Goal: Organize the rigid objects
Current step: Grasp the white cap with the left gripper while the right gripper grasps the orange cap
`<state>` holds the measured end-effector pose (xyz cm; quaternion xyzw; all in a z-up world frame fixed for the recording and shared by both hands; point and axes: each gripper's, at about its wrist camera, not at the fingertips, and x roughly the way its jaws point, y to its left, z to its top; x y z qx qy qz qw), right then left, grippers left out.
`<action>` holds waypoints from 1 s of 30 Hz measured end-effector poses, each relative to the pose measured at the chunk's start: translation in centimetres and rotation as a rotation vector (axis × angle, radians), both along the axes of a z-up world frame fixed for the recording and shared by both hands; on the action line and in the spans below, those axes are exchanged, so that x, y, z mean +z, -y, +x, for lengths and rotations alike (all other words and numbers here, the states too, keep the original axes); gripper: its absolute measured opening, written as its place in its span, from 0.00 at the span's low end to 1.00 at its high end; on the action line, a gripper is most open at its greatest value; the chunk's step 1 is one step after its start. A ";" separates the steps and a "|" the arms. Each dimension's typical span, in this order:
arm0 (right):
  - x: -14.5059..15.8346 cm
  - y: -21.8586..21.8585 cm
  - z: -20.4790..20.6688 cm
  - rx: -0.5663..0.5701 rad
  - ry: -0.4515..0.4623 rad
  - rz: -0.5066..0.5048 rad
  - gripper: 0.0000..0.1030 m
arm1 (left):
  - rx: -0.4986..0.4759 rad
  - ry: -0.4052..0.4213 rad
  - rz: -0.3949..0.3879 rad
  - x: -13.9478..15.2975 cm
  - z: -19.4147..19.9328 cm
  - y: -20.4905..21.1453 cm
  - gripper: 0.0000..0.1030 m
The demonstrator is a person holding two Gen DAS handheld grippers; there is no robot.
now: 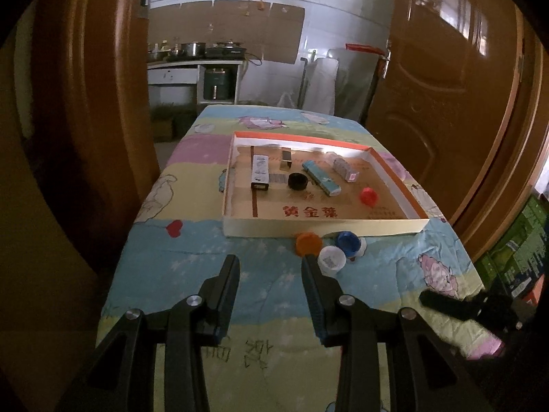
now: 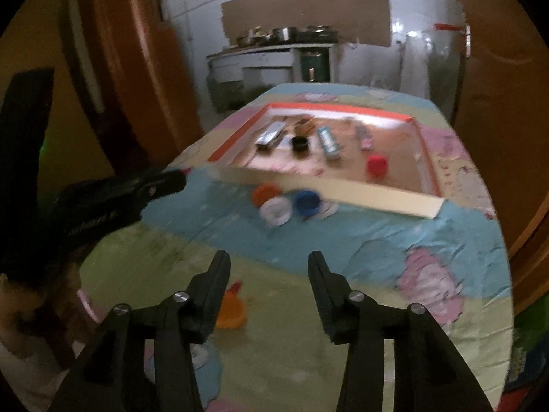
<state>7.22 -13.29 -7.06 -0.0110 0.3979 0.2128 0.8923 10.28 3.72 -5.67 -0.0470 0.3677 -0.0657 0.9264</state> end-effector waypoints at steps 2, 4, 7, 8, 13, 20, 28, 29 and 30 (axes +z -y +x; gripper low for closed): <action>-0.7 -0.8 -0.5 0.034 -0.018 0.009 0.48 | 0.004 0.000 -0.005 0.0 -0.3 -0.4 0.36; -1.5 -1.6 -0.9 0.067 -0.039 0.017 0.48 | 0.009 0.002 -0.008 0.1 -0.7 -0.7 0.36; -2.4 -2.4 -1.2 0.091 -0.049 0.011 0.48 | 0.014 0.002 -0.012 0.0 -0.9 -1.1 0.36; -2.8 -2.8 -1.4 0.095 -0.048 -0.005 0.48 | 0.015 0.002 -0.013 0.0 -1.0 -1.3 0.36; -4.1 -3.9 -1.6 0.105 -0.037 -0.076 0.48 | 0.009 -0.007 -0.023 -0.5 -0.9 -1.5 0.36; -5.6 -4.8 -1.6 0.109 -0.005 -0.160 0.46 | -0.083 -0.038 -0.036 -1.6 0.6 0.1 0.36; -5.5 -2.5 -1.5 0.060 0.019 -0.171 0.30 | -0.218 -0.113 -0.007 -4.0 3.6 5.3 0.36; -5.5 -1.9 -1.5 0.049 0.017 -0.165 0.30 | -0.227 -0.122 -0.005 -4.3 4.0 5.8 0.36; -5.4 -1.2 -1.4 0.038 0.015 -0.157 0.30 | -0.234 -0.135 0.005 -4.6 4.4 6.4 0.36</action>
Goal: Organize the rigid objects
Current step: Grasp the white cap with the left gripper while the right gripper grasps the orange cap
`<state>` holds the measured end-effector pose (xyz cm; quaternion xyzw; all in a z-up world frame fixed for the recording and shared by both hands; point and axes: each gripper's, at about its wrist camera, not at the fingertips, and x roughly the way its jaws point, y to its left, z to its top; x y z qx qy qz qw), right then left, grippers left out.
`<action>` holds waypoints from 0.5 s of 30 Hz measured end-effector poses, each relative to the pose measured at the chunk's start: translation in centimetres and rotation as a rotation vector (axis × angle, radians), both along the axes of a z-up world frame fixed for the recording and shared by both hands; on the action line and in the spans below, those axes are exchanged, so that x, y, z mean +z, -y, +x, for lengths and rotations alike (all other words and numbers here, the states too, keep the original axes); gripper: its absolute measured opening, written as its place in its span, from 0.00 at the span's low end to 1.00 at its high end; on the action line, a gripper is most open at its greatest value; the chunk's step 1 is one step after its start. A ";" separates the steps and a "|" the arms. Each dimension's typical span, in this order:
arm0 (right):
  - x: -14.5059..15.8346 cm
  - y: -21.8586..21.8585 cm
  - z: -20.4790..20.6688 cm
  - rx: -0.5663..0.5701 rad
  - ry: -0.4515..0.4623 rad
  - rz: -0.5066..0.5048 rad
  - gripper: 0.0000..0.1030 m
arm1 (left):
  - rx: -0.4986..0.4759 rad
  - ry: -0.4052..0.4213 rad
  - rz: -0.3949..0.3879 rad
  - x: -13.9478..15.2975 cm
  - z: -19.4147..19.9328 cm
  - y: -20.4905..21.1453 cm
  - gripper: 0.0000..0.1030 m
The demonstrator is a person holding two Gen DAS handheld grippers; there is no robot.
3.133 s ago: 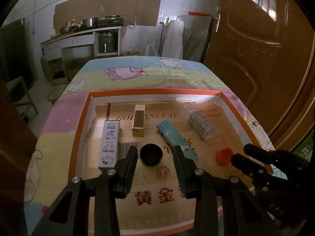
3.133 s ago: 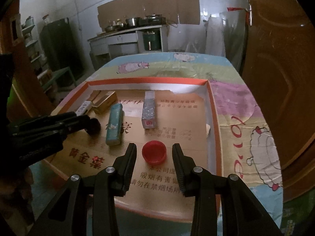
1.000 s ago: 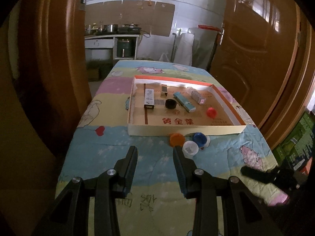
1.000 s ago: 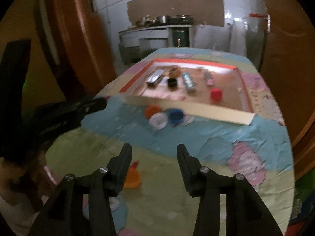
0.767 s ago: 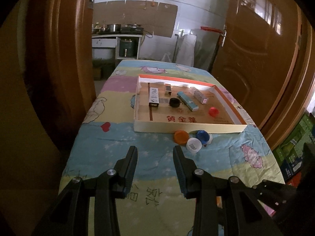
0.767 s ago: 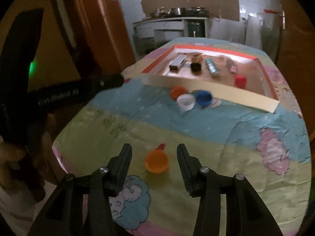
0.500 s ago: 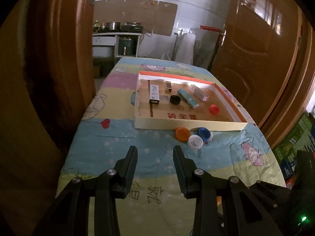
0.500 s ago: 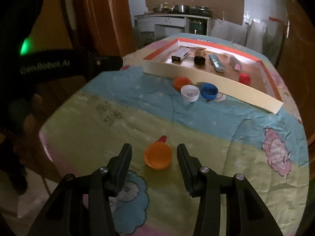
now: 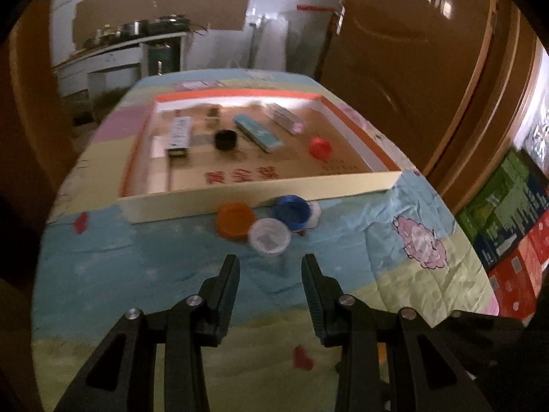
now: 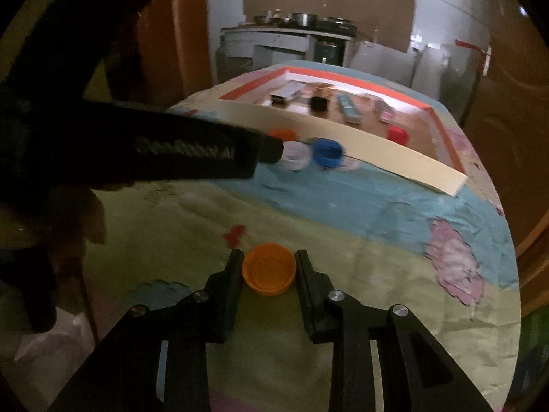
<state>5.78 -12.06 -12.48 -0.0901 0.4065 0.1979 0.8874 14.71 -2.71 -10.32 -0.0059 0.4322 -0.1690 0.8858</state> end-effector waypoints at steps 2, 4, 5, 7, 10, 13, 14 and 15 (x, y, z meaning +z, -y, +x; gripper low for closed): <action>0.1 1.3 0.2 -0.021 0.000 0.016 0.30 | 0.006 -0.017 0.025 -0.6 0.7 0.8 0.36; 0.4 2.1 0.3 -0.036 0.005 0.032 0.30 | 0.017 -0.043 0.038 -1.2 1.4 1.3 0.36; 0.5 2.8 0.5 -0.045 0.006 0.048 0.30 | 0.023 -0.057 0.044 -1.5 1.8 1.5 0.36; 0.7 3.5 0.7 -0.054 0.002 0.074 0.30 | 0.031 -0.063 0.058 -1.8 2.3 1.8 0.36; 0.6 4.5 1.1 -0.065 -0.005 0.105 0.30 | 0.041 -0.059 0.070 -1.9 2.8 2.1 0.36; 0.3 5.0 1.2 -0.068 -0.017 0.126 0.30 | 0.040 -0.056 0.082 -1.9 3.1 2.5 0.36; 0.2 5.2 1.4 -0.069 -0.023 0.135 0.30 | 0.040 -0.051 0.092 -1.9 3.1 2.7 0.36; 0.1 5.3 1.4 -0.069 -0.026 0.140 0.30 | 0.039 -0.043 0.101 -2.0 3.1 2.8 0.36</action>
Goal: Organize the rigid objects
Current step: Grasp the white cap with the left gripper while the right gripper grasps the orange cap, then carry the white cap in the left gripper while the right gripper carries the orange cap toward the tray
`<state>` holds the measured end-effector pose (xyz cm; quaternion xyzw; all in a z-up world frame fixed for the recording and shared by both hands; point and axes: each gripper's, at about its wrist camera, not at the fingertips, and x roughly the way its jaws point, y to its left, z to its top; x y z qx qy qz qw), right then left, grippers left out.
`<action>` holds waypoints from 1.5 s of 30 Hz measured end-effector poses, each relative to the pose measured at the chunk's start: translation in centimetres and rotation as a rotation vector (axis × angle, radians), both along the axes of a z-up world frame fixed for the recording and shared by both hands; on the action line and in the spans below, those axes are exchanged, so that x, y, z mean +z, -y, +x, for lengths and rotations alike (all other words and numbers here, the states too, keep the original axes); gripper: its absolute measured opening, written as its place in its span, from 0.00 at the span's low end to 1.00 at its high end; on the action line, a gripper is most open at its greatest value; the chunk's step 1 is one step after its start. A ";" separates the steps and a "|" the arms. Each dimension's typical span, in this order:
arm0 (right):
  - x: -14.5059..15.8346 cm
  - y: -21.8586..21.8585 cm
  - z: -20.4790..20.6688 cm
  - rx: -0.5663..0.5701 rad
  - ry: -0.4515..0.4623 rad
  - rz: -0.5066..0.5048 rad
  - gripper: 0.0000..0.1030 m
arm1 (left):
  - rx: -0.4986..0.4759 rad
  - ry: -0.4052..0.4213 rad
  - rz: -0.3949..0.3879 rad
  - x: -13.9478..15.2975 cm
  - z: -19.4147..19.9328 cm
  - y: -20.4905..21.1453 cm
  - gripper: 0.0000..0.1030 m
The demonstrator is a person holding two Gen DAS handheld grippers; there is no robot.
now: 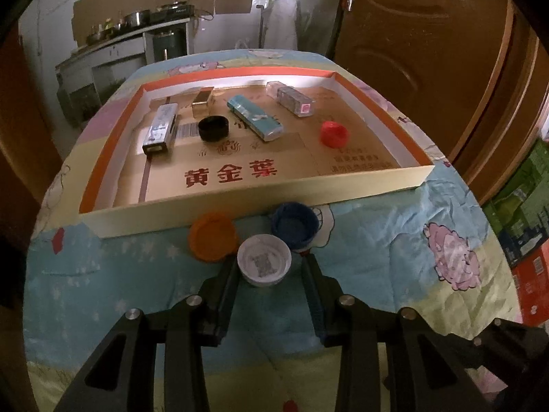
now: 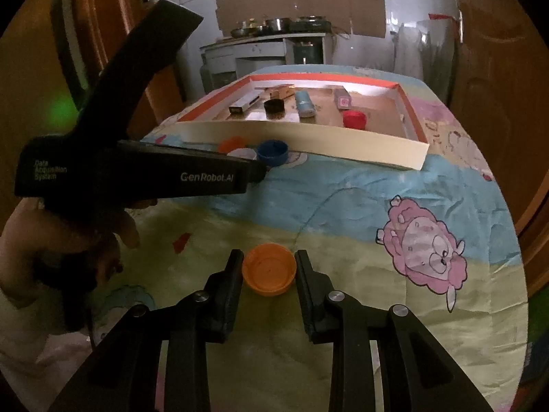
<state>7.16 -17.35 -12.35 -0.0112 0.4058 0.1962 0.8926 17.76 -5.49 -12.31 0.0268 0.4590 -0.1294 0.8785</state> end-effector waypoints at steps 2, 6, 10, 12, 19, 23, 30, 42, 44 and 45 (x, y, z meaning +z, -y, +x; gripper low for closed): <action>0.0 0.3 0.1 0.000 -0.002 0.014 0.30 | 0.002 0.020 0.019 -0.1 -0.2 0.2 0.32; 0.0 0.5 0.0 -0.001 -0.004 0.027 0.30 | 0.017 0.027 -0.016 0.0 -0.4 -0.5 0.29; 0.1 0.6 0.0 -0.003 -0.006 0.035 0.30 | 0.024 0.040 -0.037 0.4 -0.8 -1.1 0.29; 0.2 0.6 0.0 -0.006 -0.005 0.036 0.30 | 0.023 0.054 -0.042 0.8 -1.2 -1.2 0.29; 1.1 0.1 -0.2 -0.003 0.014 0.024 0.30 | 0.009 0.082 -0.056 2.2 -2.7 -1.4 0.29; 1.8 -0.3 -0.3 0.000 0.029 0.013 0.30 | 0.012 0.093 -0.060 3.0 -3.5 -1.7 0.29; 3.1 -0.4 0.0 -0.006 0.055 -0.001 0.30 | 0.046 0.121 -0.071 4.6 -4.2 -2.9 0.29; 5.6 -1.6 2.0 0.002 0.098 -0.031 0.30 | 0.103 0.154 -0.081 6.7 -3.3 -5.2 0.29; 6.0 -1.8 2.6 0.001 0.105 -0.038 0.30 | 0.107 0.157 -0.081 6.9 -3.0 -5.5 0.29; 6.2 -1.8 2.9 -0.002 0.108 -0.039 0.30 | 0.109 0.158 -0.080 7.0 -2.8 -5.7 0.29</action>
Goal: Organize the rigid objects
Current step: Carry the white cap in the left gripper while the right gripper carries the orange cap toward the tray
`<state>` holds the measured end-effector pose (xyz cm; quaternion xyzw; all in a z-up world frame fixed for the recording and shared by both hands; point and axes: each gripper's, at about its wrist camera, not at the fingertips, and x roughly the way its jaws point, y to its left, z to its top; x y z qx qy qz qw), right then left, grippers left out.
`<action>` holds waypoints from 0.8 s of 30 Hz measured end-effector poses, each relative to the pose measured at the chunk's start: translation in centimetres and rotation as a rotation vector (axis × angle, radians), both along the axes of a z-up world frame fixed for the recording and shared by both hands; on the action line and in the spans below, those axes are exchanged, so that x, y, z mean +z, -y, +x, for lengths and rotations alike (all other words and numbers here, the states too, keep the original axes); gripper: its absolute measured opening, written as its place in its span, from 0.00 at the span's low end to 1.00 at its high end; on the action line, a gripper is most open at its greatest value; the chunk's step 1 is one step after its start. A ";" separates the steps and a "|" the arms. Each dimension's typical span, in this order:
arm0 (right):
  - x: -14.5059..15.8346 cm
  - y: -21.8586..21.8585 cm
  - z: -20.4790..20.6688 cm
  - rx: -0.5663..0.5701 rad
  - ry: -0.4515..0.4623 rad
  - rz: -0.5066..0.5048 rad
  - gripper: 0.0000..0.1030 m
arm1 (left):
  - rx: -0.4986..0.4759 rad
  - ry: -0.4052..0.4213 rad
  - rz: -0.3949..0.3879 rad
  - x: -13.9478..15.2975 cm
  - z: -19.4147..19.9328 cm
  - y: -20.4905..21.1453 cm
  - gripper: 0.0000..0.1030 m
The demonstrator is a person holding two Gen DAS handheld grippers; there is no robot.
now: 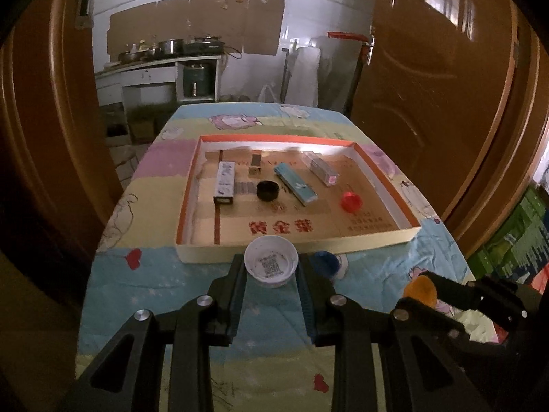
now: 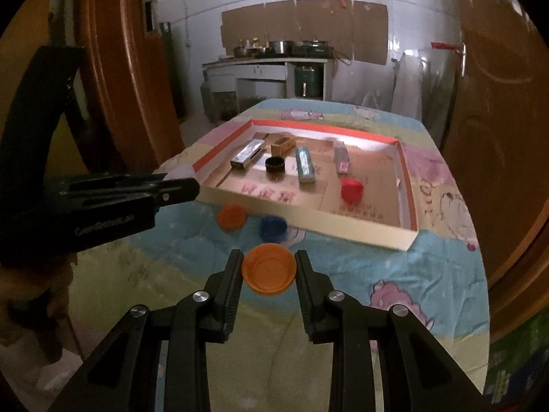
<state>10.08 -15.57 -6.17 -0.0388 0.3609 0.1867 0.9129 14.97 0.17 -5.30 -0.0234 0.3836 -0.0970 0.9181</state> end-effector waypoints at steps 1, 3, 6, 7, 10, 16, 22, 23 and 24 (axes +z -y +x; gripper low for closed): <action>0.2 0.0 0.4 -0.003 0.002 0.000 0.30 | 0.003 0.003 -0.001 0.2 0.2 -0.2 0.29; 0.6 0.1 1.0 -0.011 0.009 -0.001 0.30 | 0.006 0.009 -0.005 0.4 0.6 -0.4 0.29; 1.1 0.2 1.9 -0.022 0.016 -0.002 0.30 | 0.006 0.018 -0.006 0.9 1.3 -0.6 0.29; 1.2 0.2 2.1 -0.025 0.019 -0.002 0.30 | 0.007 0.022 -0.007 1.0 1.6 -0.7 0.29; 1.7 0.2 3.0 -0.031 0.025 -0.005 0.30 | 0.010 0.024 -0.010 1.3 2.5 -1.0 0.29; 2.1 0.2 4.8 -0.032 0.030 -0.005 0.30 | 0.010 0.018 -0.011 1.2 4.1 -1.1 0.29; 2.3 0.3 6.6 -0.033 0.035 -0.001 0.30 | 0.005 0.012 -0.013 0.9 5.4 -0.7 0.29; 2.2 0.3 7.0 -0.034 0.034 0.000 0.30 | 0.003 0.010 -0.014 0.8 5.8 -0.6 0.29; 2.2 0.4 7.3 -0.035 0.034 0.002 0.30 | 0.001 0.008 -0.015 0.7 6.0 -0.5 0.29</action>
